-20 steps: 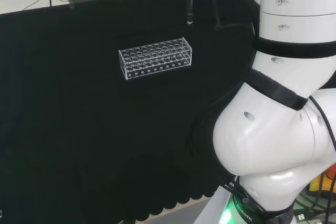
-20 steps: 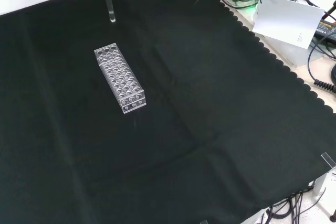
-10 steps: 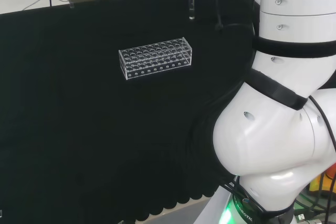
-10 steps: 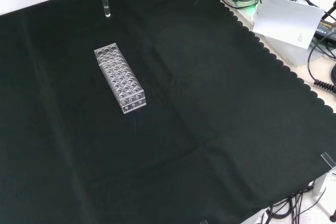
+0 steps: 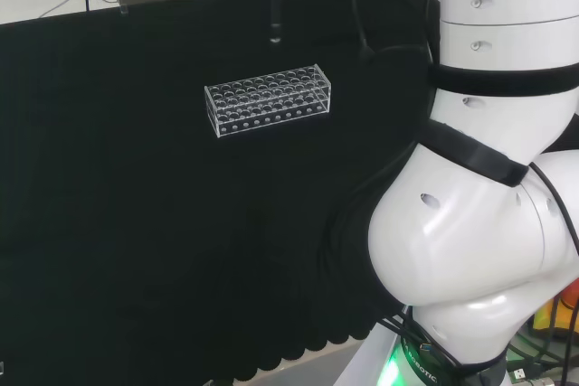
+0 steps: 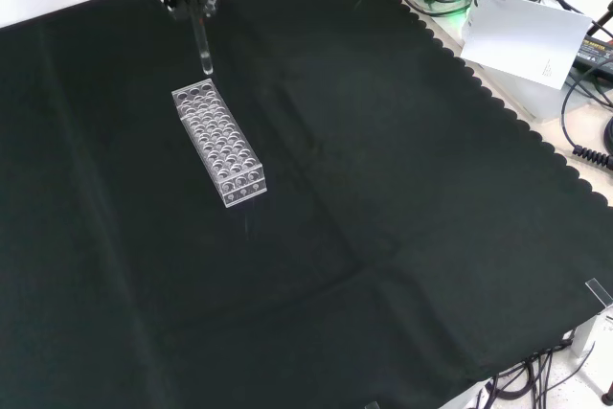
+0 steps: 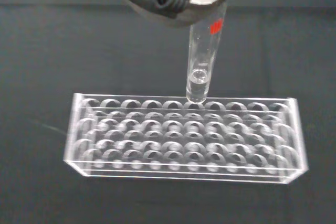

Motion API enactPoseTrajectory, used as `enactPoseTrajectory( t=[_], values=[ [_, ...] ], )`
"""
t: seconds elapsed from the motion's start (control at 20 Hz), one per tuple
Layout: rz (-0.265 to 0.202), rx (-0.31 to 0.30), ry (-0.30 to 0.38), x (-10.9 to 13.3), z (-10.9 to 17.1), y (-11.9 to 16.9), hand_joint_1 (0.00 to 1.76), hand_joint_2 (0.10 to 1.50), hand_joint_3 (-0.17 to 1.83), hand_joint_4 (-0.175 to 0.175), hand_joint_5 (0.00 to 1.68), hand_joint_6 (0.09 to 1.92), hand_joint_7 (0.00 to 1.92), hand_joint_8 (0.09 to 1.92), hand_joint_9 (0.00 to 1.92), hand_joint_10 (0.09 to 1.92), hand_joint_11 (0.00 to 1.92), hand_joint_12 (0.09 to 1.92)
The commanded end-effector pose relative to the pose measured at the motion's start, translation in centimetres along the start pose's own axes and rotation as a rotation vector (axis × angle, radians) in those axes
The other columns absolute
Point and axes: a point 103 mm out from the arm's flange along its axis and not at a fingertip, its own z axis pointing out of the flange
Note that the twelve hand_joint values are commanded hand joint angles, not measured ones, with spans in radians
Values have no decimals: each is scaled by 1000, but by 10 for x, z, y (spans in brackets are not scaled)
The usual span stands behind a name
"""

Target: Shake the test tube.

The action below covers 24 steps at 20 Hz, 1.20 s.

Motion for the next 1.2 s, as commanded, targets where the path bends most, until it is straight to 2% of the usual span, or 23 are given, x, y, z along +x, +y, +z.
enactPoseTrajectory(
  t=[0.05,0.25,0.5,0.7,1.2],
  values=[
    [-96,-4,38,50,0,11,1421,966,-1,-175,1281,308,1361,724,1374,136,685,1231],
    [-115,-9,46,62,-3,15,1421,966,-1,-175,1281,307,1361,724,1375,134,685,1230],
    [-93,6,36,54,-1,17,1421,966,0,-175,1282,307,1362,723,1376,131,686,1230],
    [-43,18,23,30,5,17,1421,966,0,-175,1282,306,1362,723,1377,129,686,1230],
    [117,30,-21,-54,8,-2,1421,966,0,-175,1282,306,1362,722,1380,124,687,1230]
  ],
)
